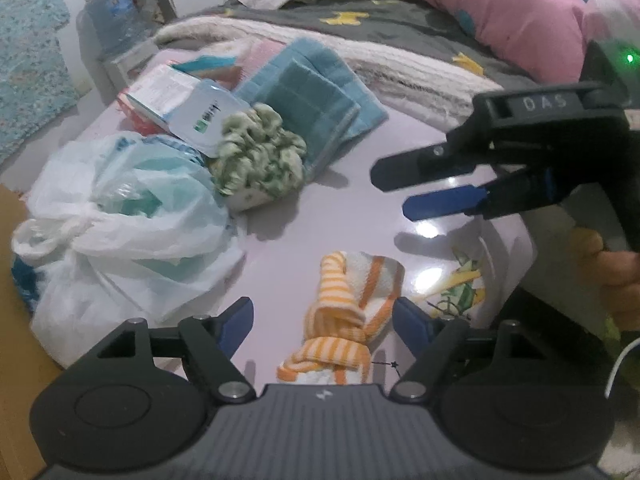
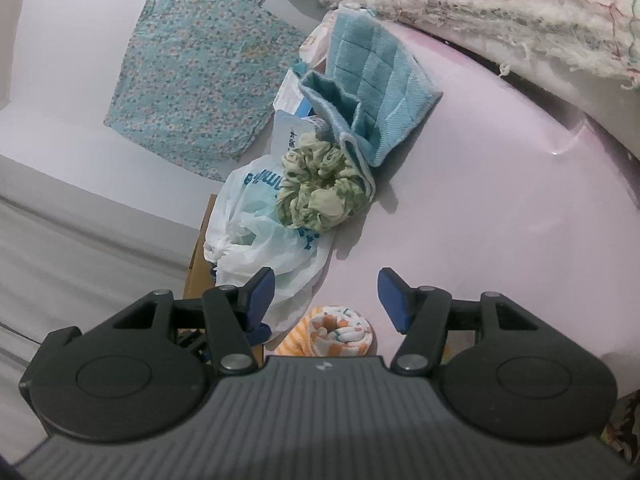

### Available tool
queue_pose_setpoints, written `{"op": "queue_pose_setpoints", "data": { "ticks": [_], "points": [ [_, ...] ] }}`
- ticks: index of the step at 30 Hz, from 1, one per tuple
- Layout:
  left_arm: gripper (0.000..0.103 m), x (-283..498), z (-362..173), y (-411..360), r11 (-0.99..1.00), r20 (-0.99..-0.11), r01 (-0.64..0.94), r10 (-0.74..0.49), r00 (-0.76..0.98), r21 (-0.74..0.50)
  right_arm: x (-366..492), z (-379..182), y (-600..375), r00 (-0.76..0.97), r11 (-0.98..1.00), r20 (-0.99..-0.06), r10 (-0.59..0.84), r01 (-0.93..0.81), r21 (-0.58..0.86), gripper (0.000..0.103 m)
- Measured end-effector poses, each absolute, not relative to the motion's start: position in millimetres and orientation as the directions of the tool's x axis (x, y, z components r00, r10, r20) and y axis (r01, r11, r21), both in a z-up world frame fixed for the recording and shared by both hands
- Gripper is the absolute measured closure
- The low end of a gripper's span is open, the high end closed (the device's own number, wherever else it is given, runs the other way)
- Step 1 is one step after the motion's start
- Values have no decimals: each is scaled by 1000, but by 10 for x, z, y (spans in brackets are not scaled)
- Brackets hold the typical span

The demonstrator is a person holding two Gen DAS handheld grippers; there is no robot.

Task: Organize soft objects
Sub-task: 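Lift the orange-striped towel off the bed with the left gripper, then carry the striped towel with the left gripper over the cardboard box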

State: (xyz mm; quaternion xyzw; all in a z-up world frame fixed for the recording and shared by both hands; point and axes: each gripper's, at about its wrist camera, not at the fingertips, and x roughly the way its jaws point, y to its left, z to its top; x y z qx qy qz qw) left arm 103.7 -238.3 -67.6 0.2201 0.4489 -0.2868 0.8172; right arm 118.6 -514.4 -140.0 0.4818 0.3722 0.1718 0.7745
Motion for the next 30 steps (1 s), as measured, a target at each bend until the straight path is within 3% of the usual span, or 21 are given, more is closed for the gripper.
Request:
{"op": "queue_pose_setpoints", "data": {
  "ticks": [4, 6, 9, 18, 26, 30],
  "points": [
    [31, 1081, -837, -2422, 740, -889, 670, -262, 376, 65, 1187, -1415, -5133, 662, 476, -415, 624, 99, 874, 45],
    [47, 1108, -899, -2428, 748, -902, 662, -251, 352, 50, 1181, -1409, -5130, 663, 477, -416, 623, 100, 873, 45],
    [60, 1136, -928, -2403, 762, -905, 647, -254, 340, 30, 1170, -1399, -5140, 667, 475, -414, 619, 101, 874, 44],
    [62, 1016, -552, -2249, 805, -861, 592, -286, 420, 22, 1095, -1288, -5128, 684, 467, -393, 615, 85, 880, 44],
    [62, 755, 286, -1722, 861, -747, 508, -354, 562, -26, 1044, -1092, -5006, 688, 465, -359, 630, 36, 885, 44],
    [62, 683, 725, -1228, 914, -682, 404, -316, 659, -33, 1055, -1028, -4861, 672, 464, -349, 653, 9, 886, 44]
  ]
}}
